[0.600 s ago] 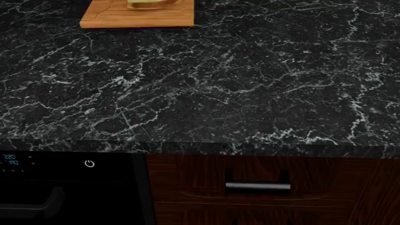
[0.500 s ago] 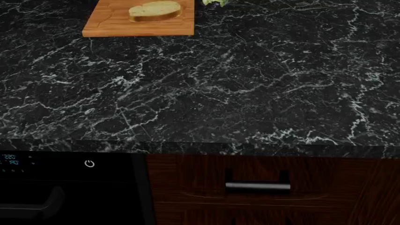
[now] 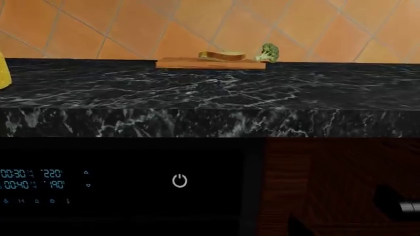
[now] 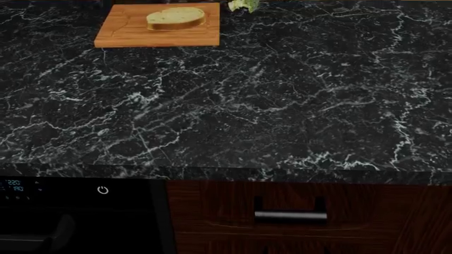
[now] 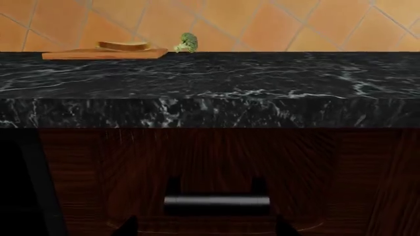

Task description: Pick up the wedge of cheese and place it on the slice of bread to prepare a simple cheese on bread dish.

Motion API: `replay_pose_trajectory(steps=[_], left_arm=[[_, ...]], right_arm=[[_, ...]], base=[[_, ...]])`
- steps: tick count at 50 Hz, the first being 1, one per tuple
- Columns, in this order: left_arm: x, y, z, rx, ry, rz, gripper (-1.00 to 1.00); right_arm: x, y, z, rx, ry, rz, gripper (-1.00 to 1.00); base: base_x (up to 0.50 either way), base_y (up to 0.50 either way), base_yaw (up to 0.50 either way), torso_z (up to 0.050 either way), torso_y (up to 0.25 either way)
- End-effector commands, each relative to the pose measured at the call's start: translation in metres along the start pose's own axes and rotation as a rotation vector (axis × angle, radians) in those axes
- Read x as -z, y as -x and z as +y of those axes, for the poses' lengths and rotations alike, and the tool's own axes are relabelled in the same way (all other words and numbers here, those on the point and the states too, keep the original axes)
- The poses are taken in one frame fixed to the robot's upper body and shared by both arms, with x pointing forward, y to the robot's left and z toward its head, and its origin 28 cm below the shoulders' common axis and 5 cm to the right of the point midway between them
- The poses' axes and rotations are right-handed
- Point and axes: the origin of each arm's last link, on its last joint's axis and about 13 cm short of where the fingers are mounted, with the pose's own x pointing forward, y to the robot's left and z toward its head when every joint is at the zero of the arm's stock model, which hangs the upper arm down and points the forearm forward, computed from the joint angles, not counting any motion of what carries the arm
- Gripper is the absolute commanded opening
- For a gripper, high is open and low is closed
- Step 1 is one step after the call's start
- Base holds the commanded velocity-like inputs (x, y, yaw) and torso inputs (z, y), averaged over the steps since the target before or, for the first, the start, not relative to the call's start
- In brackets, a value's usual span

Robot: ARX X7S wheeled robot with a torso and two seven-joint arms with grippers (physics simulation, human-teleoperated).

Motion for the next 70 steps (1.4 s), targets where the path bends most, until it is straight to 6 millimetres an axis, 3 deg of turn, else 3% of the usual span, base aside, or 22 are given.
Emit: replay_pose_trajectory(steps=[1,28,33,34,36,37,49,70], left_arm=[[0.000,0.000,0.000,0.006,0.010,-0.009,1.00],[-0.001,0.002,-0.001,0.021,0.008,-0.017,1.00],[-0.003,0.002,0.001,-0.047,-0.026,-0.020,1.00],[-0.023,0.004,0.010,-0.086,-0.102,-0.015,1.00],[-0.073,0.007,0.004,-0.073,-0.109,-0.100,1.00],[-0.084,0.009,0.003,-0.069,-0.102,-0.153,1.00],[-0.109,0.004,0.009,-0.090,-0.125,-0.206,1.00],[-0.169,-0.006,0.018,-0.132,-0.187,-0.338,1.00]], right_arm=[[0.001,0.000,0.000,-0.001,-0.001,0.003,1.00],[0.000,0.001,0.000,0.006,0.000,-0.003,1.00],[-0.006,0.001,-0.001,0.017,0.000,0.002,1.00],[-0.039,-0.010,-0.026,0.112,0.051,-0.047,1.00],[-0.082,0.001,-0.019,0.086,0.066,-0.054,1.00],[-0.103,0.008,-0.015,0.070,0.061,-0.137,1.00],[-0.128,0.004,-0.020,0.086,0.094,-0.194,1.00],[-0.164,-0.006,-0.036,0.141,0.138,-0.268,1.00]], base=[[0.00,0.00,0.00,0.050,0.000],[0.00,0.00,0.00,0.050,0.000],[0.00,0.00,0.00,0.038,0.000],[0.00,0.00,0.00,0.000,0.000],[0.00,0.00,0.00,0.000,0.000],[0.00,0.00,0.00,0.000,0.000],[0.00,0.00,0.00,0.000,0.000],[0.00,0.00,0.00,0.000,0.000]])
